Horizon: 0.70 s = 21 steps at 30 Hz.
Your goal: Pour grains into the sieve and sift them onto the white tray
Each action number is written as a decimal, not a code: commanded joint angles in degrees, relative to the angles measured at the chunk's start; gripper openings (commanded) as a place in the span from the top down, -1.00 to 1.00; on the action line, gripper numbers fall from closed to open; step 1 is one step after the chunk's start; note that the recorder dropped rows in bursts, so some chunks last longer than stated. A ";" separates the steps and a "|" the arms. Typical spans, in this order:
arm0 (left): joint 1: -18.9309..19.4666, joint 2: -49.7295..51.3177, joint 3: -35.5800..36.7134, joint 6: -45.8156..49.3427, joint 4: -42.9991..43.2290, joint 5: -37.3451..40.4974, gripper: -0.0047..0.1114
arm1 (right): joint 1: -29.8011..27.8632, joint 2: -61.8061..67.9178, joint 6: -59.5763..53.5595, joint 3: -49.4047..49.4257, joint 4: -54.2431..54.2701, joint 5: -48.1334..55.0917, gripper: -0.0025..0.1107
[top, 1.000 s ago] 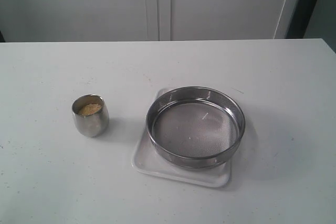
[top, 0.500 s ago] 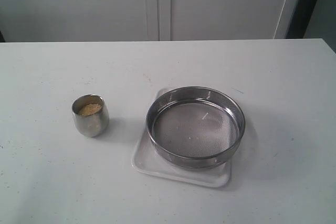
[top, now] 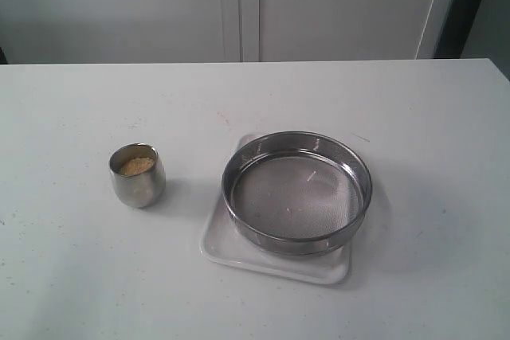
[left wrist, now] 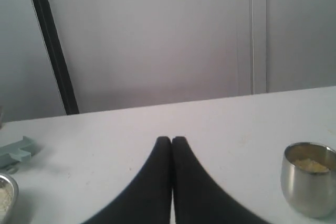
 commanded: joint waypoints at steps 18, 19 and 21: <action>0.09 -0.27 0.03 -0.19 -0.28 -11.22 0.92 | 0.07 -0.24 0.22 0.39 0.00 -0.82 0.96; 0.09 -0.27 0.03 -0.19 -0.28 -12.12 0.92 | 0.07 -0.24 0.22 0.39 0.00 -0.82 0.96; 0.09 -0.27 0.03 -0.65 -0.28 -13.74 0.92 | 0.07 -0.24 0.22 0.39 0.00 -0.82 0.96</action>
